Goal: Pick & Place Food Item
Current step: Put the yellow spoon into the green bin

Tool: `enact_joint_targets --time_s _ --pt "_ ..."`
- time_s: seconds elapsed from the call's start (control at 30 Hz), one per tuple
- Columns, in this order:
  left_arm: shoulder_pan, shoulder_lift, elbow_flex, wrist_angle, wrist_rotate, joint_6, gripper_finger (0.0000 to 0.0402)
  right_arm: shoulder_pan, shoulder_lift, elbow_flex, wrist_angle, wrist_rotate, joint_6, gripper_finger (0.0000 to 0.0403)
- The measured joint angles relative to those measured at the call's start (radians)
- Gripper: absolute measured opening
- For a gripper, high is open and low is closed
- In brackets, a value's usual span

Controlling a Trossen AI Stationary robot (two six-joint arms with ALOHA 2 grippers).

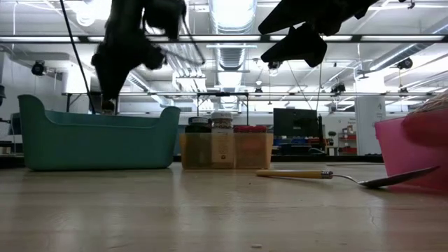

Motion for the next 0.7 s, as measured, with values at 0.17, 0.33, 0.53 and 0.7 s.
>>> enact_joint_targets --time_s 0.17,0.33,0.53,0.7 --pt "-0.132 -0.001 0.045 0.097 -0.006 0.056 0.0228 0.0 0.0 0.0 0.0 0.0 0.0 0.0299" --pt "-0.269 0.0 0.013 0.342 -0.136 0.183 0.0228 0.0 0.0 0.0 0.0 0.0 0.0 0.0299" --pt "-0.391 0.002 -0.096 0.697 -0.185 0.42 0.0228 0.0 0.0 0.0 0.0 0.0 0.0 0.0299" --pt "-0.41 0.014 -0.238 1.015 -0.181 0.543 0.0228 0.0 0.0 0.0 0.0 0.0 0.0 0.0299"
